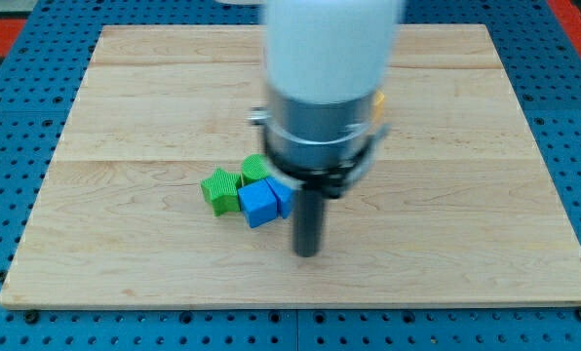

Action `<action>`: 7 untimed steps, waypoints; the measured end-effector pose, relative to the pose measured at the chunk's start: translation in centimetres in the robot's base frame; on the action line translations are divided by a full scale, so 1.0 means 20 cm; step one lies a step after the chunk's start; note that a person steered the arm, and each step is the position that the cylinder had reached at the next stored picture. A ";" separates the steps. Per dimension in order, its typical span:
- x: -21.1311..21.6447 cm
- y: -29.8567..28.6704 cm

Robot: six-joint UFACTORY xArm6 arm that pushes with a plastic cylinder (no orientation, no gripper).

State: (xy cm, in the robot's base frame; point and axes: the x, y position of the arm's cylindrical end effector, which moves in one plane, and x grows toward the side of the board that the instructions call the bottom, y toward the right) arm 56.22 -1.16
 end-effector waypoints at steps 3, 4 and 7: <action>-0.29 -0.24; -0.38 -0.15; -0.49 0.21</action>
State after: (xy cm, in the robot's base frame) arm 46.52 3.05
